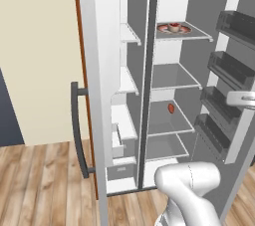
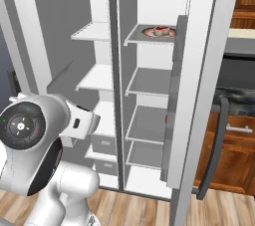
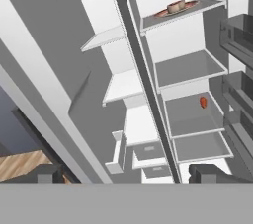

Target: Retrieve the steak from the fridge and place it on the saucepan with marinade on the stove.

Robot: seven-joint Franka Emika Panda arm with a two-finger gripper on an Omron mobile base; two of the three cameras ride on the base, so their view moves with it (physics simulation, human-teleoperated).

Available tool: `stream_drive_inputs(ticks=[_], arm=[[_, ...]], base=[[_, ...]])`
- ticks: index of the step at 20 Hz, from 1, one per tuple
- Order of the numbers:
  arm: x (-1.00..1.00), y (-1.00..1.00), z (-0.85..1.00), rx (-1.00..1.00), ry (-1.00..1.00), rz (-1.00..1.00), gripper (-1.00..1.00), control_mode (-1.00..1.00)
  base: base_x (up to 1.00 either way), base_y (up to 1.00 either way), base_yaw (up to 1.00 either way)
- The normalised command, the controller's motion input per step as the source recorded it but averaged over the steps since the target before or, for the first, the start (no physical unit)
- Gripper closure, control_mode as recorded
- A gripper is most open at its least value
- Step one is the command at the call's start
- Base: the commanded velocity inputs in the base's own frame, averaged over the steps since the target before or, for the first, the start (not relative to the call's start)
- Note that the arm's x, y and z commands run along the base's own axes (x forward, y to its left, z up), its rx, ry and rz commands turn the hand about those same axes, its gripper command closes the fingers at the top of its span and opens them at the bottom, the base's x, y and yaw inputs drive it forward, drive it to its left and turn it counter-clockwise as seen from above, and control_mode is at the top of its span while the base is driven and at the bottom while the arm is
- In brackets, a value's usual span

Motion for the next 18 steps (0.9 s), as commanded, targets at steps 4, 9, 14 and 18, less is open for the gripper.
stream_drive_inputs(ticks=[4, 9, 14, 18], arm=[[0.00, 0.00, 0.00, 0.00, 0.00, 0.00, -1.00, 1.00], [0.00, 0.00, 0.00, 0.00, 0.00, 0.00, -1.00, 1.00], [0.00, 0.00, 0.00, 0.00, 0.00, 0.00, -1.00, 1.00], [0.00, 0.00, 0.00, 0.00, 0.00, 0.00, -1.00, 1.00]], base=[[0.24, 0.21, -0.02], [0.47, 0.12, -0.04], [0.56, 0.03, -0.05], [0.53, 0.02, -0.05]])
